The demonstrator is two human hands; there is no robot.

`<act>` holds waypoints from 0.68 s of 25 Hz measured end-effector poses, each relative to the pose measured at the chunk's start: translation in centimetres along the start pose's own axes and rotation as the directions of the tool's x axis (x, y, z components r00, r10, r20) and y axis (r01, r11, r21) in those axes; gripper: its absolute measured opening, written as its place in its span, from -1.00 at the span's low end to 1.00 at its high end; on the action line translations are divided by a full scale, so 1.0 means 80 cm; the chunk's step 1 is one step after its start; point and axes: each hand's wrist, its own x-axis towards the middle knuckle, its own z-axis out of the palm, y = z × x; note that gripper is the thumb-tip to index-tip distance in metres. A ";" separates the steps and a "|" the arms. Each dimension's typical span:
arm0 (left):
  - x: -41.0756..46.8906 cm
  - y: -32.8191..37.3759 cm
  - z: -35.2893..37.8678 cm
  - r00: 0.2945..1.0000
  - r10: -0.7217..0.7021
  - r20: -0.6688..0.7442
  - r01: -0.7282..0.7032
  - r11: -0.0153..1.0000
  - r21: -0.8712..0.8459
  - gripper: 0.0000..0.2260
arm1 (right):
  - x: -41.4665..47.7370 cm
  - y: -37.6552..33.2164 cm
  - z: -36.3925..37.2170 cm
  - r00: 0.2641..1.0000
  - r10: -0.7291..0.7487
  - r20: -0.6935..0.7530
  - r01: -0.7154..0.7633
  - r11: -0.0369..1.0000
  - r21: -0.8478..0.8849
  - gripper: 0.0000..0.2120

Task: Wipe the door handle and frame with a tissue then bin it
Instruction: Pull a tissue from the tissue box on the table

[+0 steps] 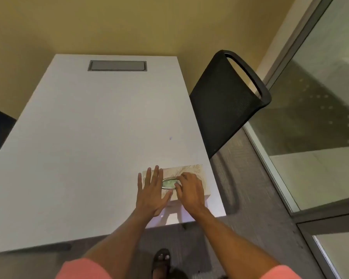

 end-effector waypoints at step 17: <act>0.003 -0.006 0.014 0.994 0.005 0.105 -0.003 1.000 -0.020 -0.26 | 0.052 -0.029 -0.003 0.932 0.297 0.206 -0.247 0.940 -0.235 -0.83</act>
